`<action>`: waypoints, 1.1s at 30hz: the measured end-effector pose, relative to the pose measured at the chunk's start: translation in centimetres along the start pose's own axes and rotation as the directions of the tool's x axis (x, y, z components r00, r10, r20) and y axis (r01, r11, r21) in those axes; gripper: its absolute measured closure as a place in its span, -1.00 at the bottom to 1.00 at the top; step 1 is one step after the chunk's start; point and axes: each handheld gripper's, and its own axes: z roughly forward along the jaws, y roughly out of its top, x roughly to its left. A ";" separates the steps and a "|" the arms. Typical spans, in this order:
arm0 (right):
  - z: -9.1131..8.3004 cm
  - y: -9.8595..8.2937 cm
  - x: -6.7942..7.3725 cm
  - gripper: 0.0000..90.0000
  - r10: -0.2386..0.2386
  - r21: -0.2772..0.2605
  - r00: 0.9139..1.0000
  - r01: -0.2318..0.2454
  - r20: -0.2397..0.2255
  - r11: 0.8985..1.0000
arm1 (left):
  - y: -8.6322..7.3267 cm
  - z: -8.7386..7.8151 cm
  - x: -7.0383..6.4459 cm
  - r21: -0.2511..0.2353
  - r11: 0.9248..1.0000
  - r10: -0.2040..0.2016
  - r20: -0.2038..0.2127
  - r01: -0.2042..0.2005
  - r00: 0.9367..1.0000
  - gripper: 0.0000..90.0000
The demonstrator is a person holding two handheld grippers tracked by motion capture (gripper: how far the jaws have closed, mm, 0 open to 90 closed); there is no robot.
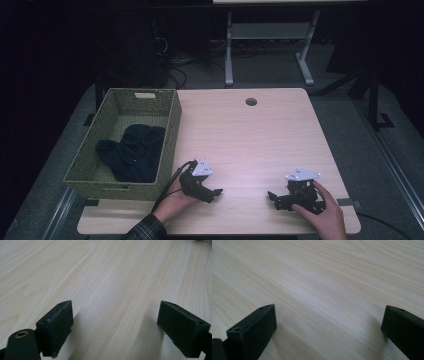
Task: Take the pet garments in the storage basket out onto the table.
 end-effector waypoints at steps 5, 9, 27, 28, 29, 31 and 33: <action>0.0 0.0 0.0 -1.00 0.000 0.000 1.000 0.000 0.000 1.000 | 0.1 -0.1 0.1 0.011 1.000 0.006 0.007 -0.006 1.000 -0.72; 0.0 0.0 0.0 -1.00 0.000 0.000 1.000 0.000 0.000 1.000 | 0.1 -0.3 0.2 0.028 1.000 0.002 0.003 -0.002 1.000 -0.71; 0.0 0.0 0.0 -1.00 -0.003 0.001 1.000 0.003 -0.003 1.000 | 1.4 -1.6 0.6 0.020 1.000 -0.018 0.000 0.018 1.000 -0.70; 0.0 0.0 0.0 -1.00 0.002 0.004 1.000 -0.002 -0.003 1.000 | 1.5 -1.7 0.6 0.019 1.000 -0.018 0.000 0.018 1.000 -0.70; 0.0 0.0 0.0 -1.00 0.003 0.004 1.000 -0.003 -0.004 1.000 | 1.5 -1.7 0.6 0.015 1.000 -0.023 0.002 0.023 1.000 -0.70; 0.0 0.0 0.0 -1.00 0.002 0.004 1.000 -0.002 -0.004 1.000 | 1.6 -1.9 0.6 0.008 1.000 -0.027 0.002 0.026 1.000 -0.70; 0.0 0.0 0.0 -1.00 0.003 0.004 1.000 -0.003 -0.004 1.000 | 1.7 -2.1 0.7 -0.001 0.999 -0.042 0.013 0.042 0.999 -0.70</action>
